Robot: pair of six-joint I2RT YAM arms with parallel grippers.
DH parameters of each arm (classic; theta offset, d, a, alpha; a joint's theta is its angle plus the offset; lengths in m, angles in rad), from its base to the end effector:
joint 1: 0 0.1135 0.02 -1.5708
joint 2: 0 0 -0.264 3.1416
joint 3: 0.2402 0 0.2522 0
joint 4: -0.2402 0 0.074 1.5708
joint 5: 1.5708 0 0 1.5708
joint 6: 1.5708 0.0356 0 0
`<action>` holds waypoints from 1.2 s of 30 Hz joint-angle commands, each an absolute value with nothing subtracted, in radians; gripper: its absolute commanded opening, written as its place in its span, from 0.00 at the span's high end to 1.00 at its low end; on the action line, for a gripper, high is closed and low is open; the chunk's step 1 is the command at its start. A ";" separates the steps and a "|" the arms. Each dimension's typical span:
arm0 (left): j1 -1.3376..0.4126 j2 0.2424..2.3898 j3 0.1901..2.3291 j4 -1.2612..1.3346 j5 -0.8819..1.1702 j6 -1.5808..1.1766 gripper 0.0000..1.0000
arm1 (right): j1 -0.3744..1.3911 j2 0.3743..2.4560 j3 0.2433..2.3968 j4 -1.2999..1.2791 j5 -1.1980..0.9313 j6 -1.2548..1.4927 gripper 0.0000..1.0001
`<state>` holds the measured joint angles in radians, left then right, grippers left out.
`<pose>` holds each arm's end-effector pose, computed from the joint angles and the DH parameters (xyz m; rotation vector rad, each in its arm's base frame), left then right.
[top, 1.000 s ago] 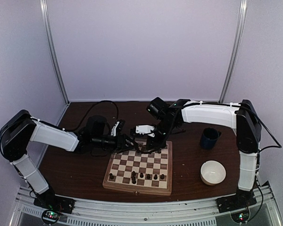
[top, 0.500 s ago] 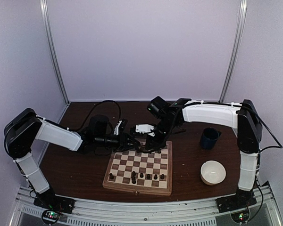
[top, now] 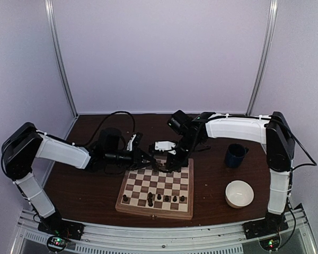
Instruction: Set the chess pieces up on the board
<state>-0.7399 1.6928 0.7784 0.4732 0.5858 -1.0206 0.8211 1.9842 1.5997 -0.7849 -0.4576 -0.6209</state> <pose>0.2400 -0.2457 0.1738 0.1154 2.3781 -1.5916 0.2727 0.3159 0.2215 -1.8856 1.9510 0.6831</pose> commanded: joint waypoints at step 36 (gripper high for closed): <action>-0.759 1.406 0.718 0.666 0.393 -1.106 1.00 | 0.780 1.847 1.526 -0.547 -0.734 -0.289 0.42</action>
